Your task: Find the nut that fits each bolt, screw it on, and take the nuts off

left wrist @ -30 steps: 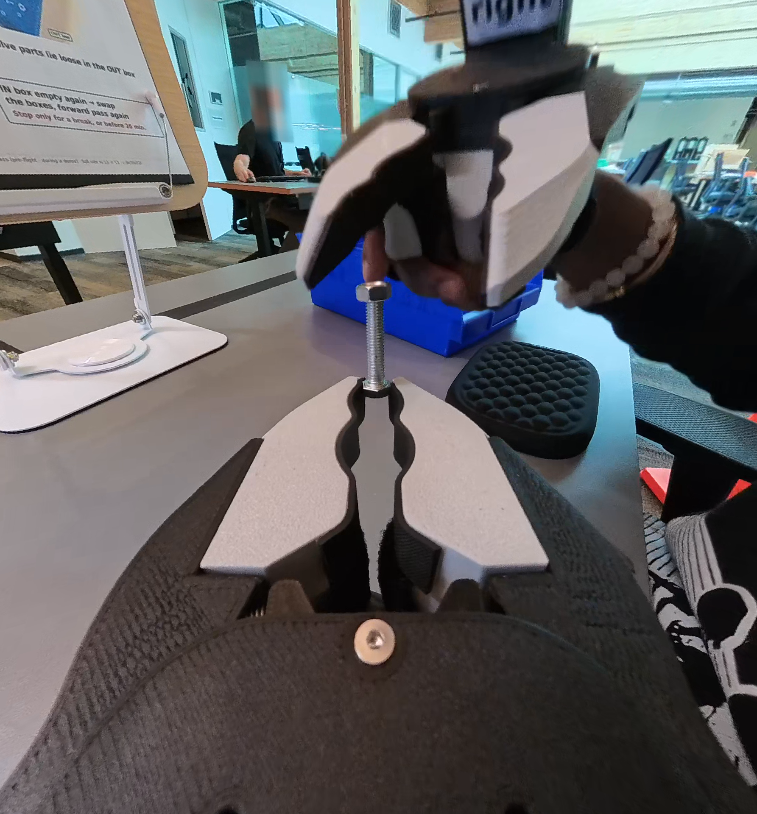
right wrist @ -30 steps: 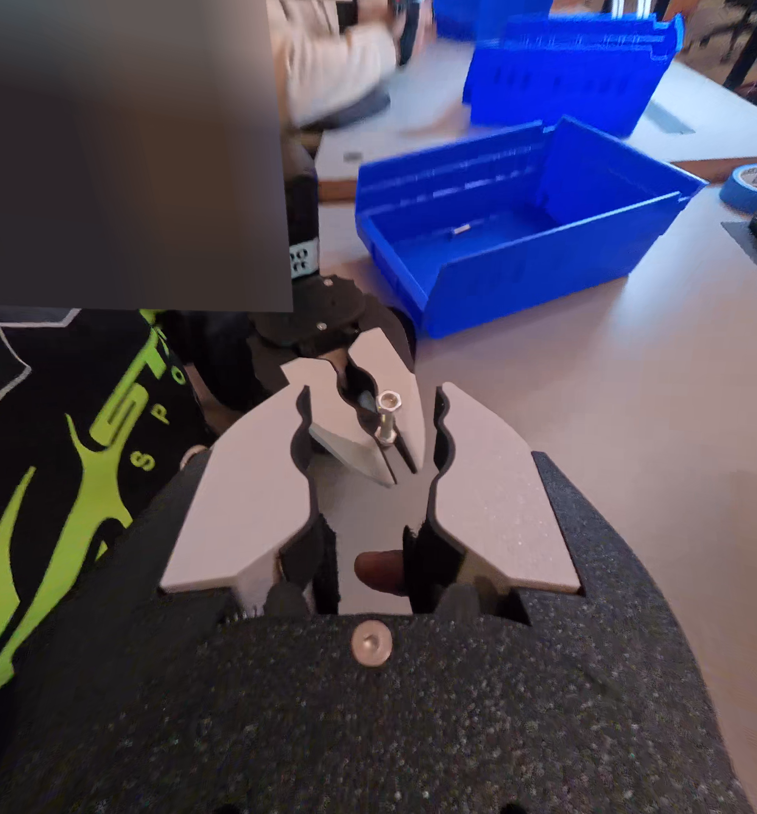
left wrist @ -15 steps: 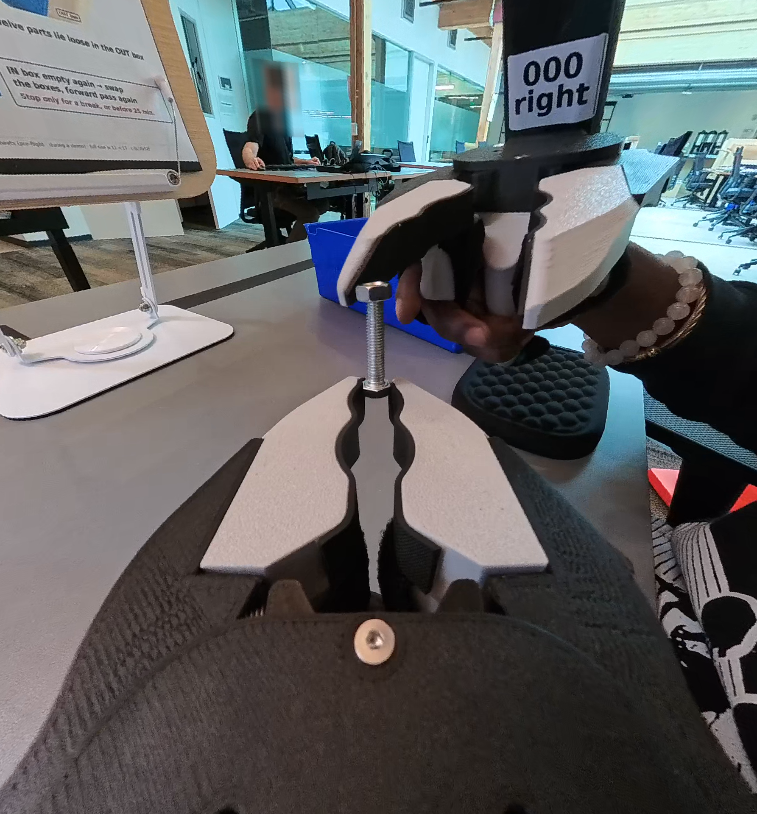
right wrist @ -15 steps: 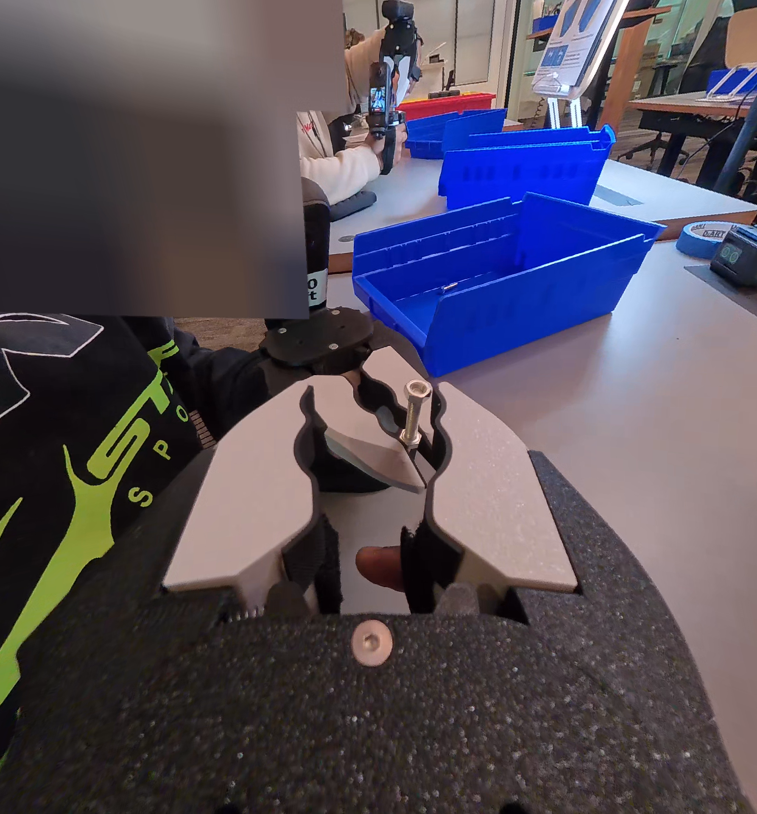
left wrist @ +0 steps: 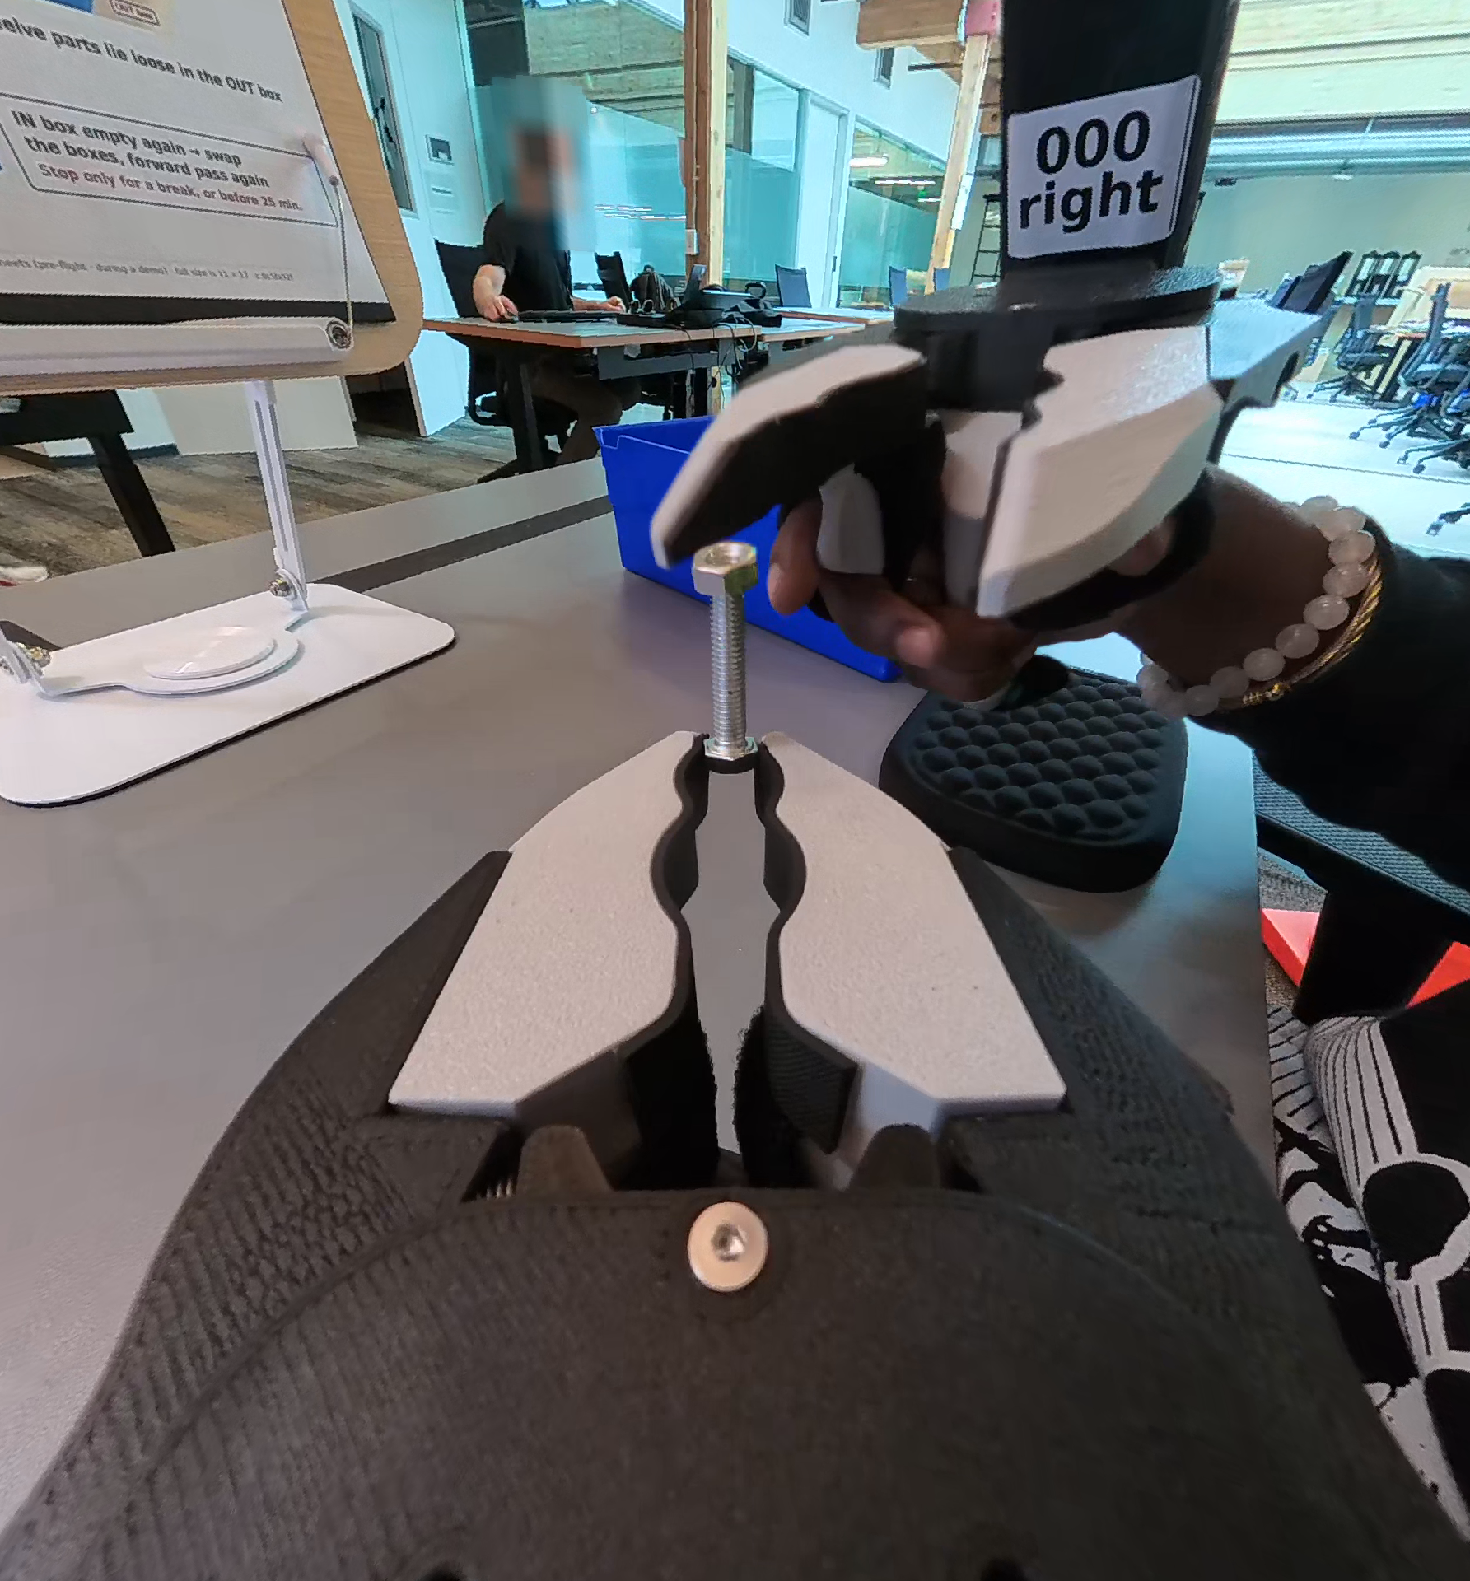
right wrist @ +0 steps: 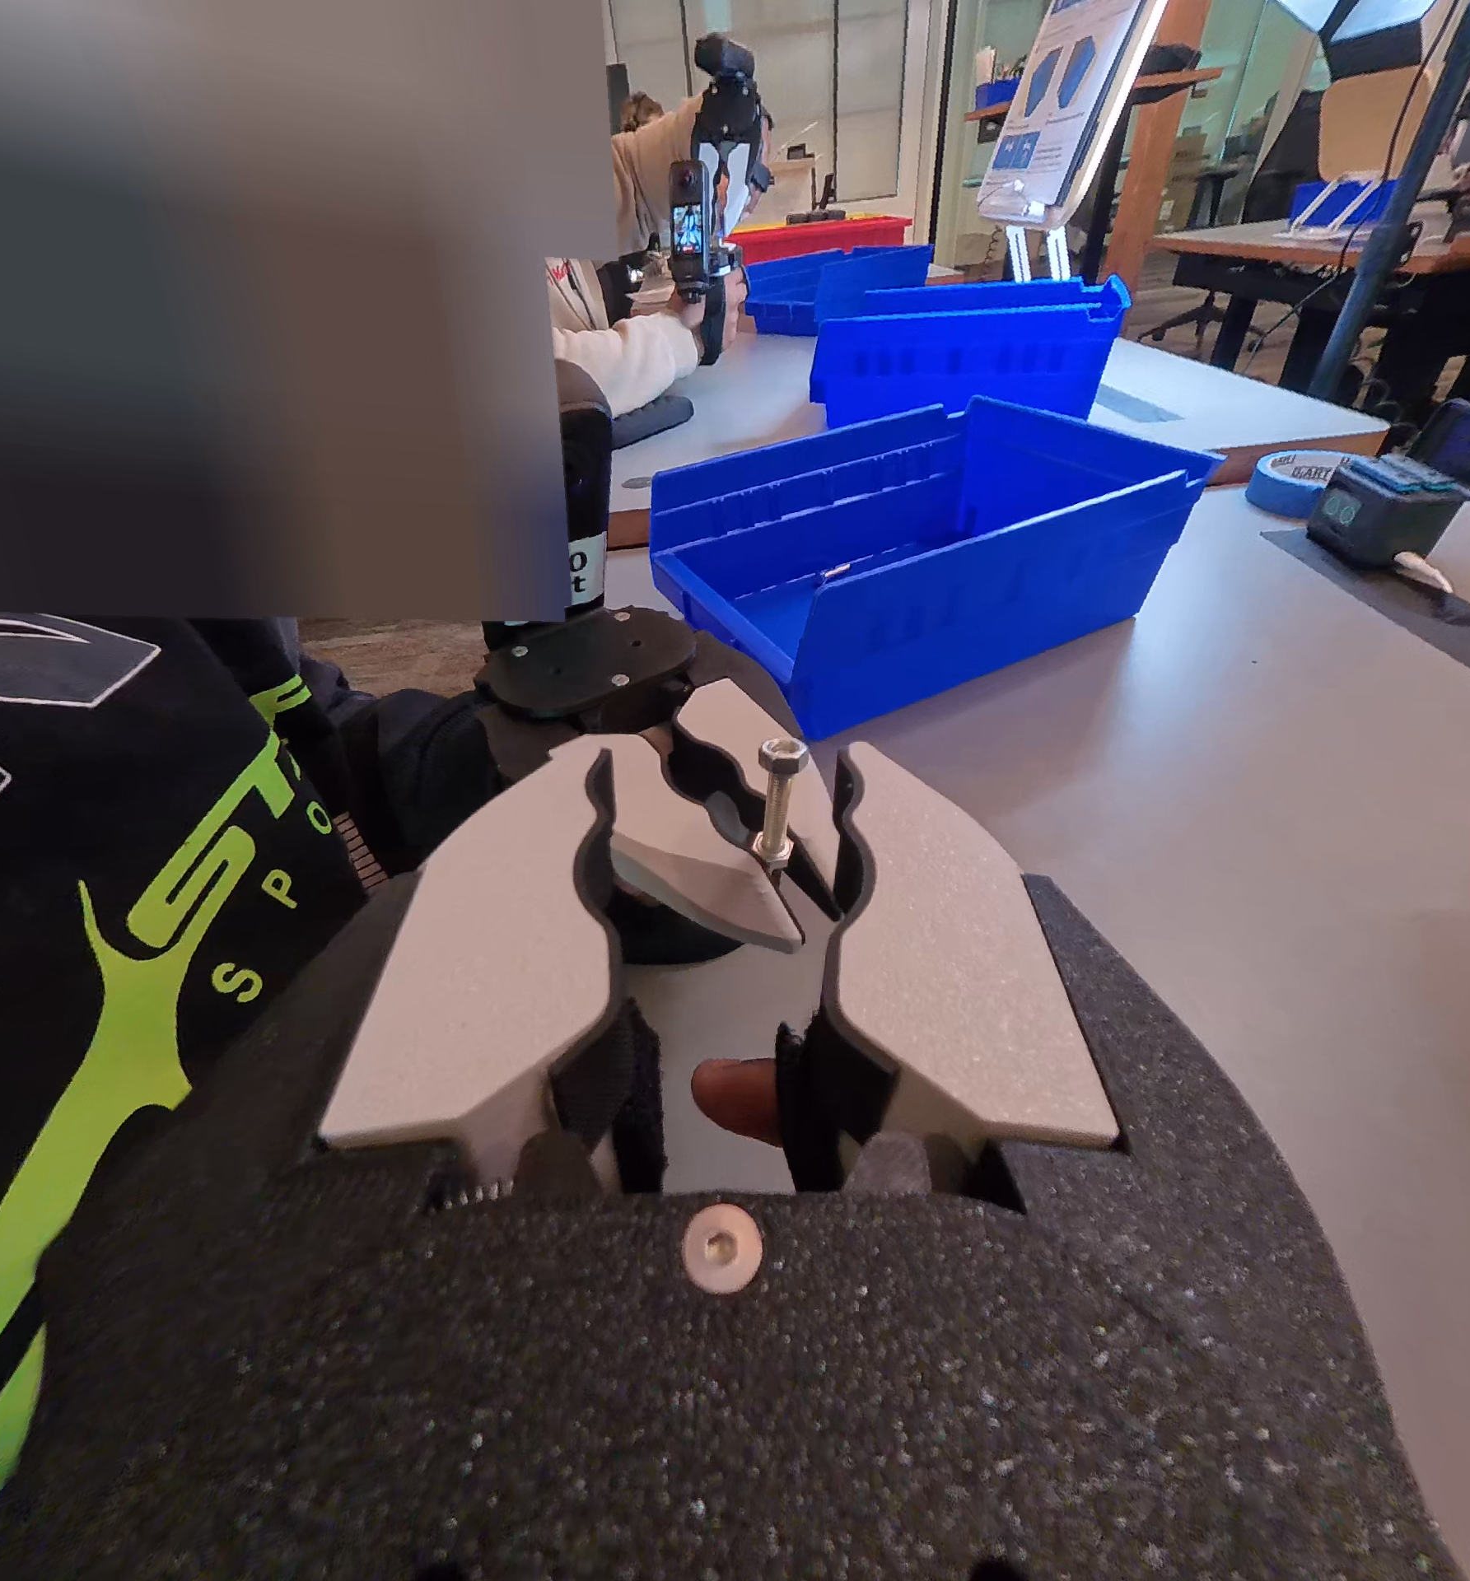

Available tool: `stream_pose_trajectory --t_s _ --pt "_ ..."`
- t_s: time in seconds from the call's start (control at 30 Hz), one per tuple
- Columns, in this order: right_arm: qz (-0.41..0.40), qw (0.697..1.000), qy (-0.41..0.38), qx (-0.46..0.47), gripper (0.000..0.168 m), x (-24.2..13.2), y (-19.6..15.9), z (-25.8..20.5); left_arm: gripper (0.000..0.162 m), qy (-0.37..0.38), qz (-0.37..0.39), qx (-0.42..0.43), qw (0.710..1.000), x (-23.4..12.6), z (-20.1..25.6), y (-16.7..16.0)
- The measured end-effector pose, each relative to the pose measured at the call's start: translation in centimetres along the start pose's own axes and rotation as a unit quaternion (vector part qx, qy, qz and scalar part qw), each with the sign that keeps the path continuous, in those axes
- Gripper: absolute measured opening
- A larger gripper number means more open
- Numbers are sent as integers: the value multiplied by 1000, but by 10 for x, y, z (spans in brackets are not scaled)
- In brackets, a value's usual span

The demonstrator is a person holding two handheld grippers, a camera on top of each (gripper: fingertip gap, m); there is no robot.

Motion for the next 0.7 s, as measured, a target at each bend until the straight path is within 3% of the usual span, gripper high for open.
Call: stream_pose_trajectory --t_s 0.2,0.7 --pt "27 998 -3 -56 35 0 9 -7 10 2 0 -1 1000 0 0 0" --pt "6 998 -8 -56 33 0 0 -4 10 4 3 -3 1000 0 -1 0"
Point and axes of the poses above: each gripper's, where its closed fingertips meet, x out along the fingers, y out of its top, z = x × y across the jaws, the point moved 3 cm from there along -x, back along the fingers, and after that the axes turned 13 degrees about x, right-handed, at the moved point
